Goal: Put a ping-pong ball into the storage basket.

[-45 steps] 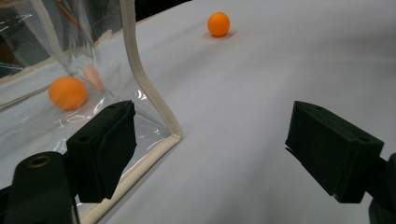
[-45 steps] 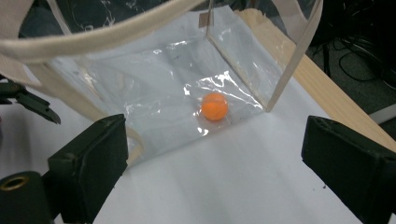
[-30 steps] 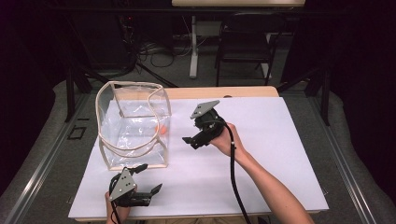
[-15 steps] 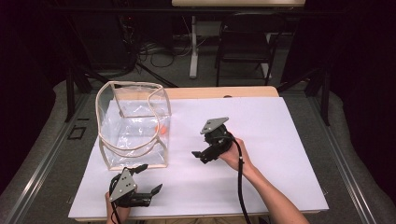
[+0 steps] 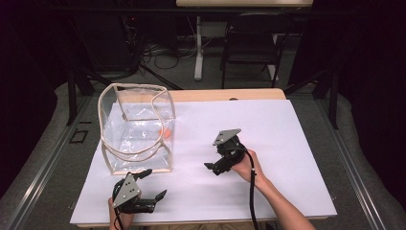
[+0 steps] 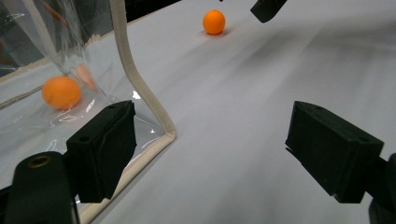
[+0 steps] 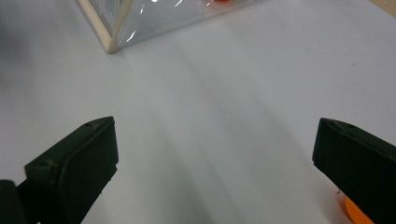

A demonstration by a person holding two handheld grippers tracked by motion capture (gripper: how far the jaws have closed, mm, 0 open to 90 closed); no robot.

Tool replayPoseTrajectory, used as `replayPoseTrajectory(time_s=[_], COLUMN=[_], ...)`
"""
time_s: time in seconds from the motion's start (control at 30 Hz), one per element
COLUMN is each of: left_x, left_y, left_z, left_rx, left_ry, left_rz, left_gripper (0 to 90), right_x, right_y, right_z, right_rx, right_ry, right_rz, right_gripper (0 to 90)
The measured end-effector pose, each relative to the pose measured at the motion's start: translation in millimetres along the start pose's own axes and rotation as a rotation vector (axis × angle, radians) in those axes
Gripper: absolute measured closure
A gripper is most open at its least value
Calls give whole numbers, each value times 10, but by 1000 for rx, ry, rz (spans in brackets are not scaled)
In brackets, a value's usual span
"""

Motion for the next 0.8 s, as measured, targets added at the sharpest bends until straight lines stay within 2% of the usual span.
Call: replayPoseTrajectory(time_s=[0.13,0.37,0.53,0.8], left_x=[3,1,-17,-3], left_y=[1,21,27,25], left_z=[0,-16,-16,-23], left_rx=[2,-10,-3,-4], left_ry=[-7,-4,-1,0], left_rz=[-2,-2,11,7], left_gripper=[157,157,157,157], right_x=[-63,-60,-68,-90], right_y=[-28,-34,-53,-92], right_z=[-77,-198,-257,-346], right_rx=[22,32,28,27], right_ry=[-21,5,22,37], right_rz=[12,11,6,-9], right_gripper=[0,0,0,8])
Point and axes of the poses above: each handheld gripper's, and its own axes: x roughly forward along the jaws, z roughly out of its top, y roughly to its left, the point moved 2 cm from there along x, roughly forward along the jaws, and after that the axes turned 4 degrees about z, right-handed, at the moved point
